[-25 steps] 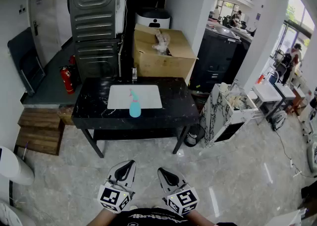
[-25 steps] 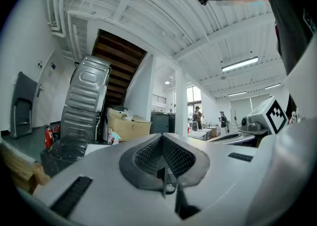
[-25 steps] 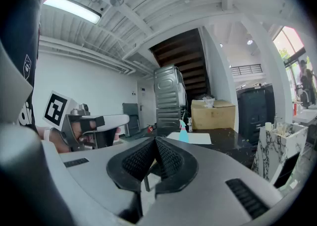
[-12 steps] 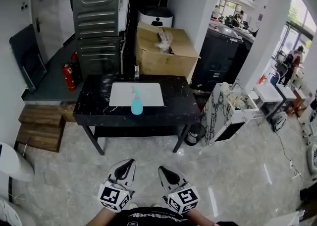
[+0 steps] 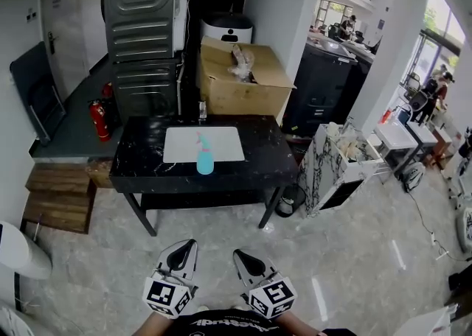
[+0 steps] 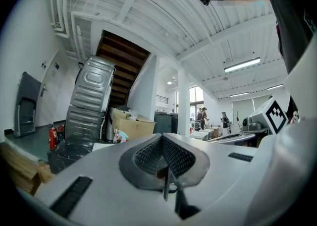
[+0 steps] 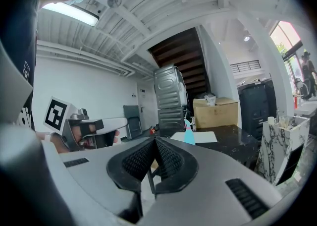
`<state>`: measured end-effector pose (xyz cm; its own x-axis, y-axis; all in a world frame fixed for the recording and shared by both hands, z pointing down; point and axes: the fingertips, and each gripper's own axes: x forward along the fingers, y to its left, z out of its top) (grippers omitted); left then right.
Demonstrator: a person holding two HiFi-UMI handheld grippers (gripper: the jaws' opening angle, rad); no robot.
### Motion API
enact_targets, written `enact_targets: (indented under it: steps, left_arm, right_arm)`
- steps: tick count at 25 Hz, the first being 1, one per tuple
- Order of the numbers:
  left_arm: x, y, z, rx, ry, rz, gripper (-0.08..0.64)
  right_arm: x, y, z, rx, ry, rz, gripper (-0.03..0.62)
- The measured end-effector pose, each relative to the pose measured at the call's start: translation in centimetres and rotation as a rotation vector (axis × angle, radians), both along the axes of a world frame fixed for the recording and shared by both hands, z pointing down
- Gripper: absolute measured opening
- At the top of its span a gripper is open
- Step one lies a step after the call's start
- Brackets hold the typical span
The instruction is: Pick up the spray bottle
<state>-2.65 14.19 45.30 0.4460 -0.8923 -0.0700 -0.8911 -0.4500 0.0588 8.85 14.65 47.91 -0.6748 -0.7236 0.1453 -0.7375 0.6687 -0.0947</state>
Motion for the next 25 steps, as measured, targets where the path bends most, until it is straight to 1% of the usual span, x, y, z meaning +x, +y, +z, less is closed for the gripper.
enact_targets:
  steps: [4, 9, 13, 15, 19, 25]
  left_arm:
    - [-1.2, -0.1, 0.5, 0.004, -0.001, 0.025, 0.015]
    - [-2.3, -0.4, 1.4, -0.004, 0.013, 0.028, 0.015]
    - [-3.1, -1.6, 1.9, -0.018, 0.03, 0.027, 0.015]
    - [-3.4, -2.9, 2.3, -0.019, 0.027, 0.031, 0.015]
    - [-4.0, -6.4, 2.6, -0.019, 0.019, 0.01, 0.015]
    - [-4.8, -14.7, 2.5, -0.016, -0.007, -0.031, 0.015]
  right_arm:
    - [-1.2, 0.3, 0.2, 0.007, -0.006, 0.027, 0.037]
    - [-2.2, 0.4, 1.4, -0.001, 0.005, 0.037, 0.037]
    - [-2.8, -0.5, 1.8, -0.011, 0.01, 0.049, 0.037]
    - [-3.1, -1.6, 1.9, -0.01, 0.009, 0.053, 0.037]
    - [-3.4, -5.5, 2.5, -0.012, -0.004, 0.051, 0.037]
    - [-4.2, -14.9, 1.9, 0.001, -0.028, -0.001, 0.037]
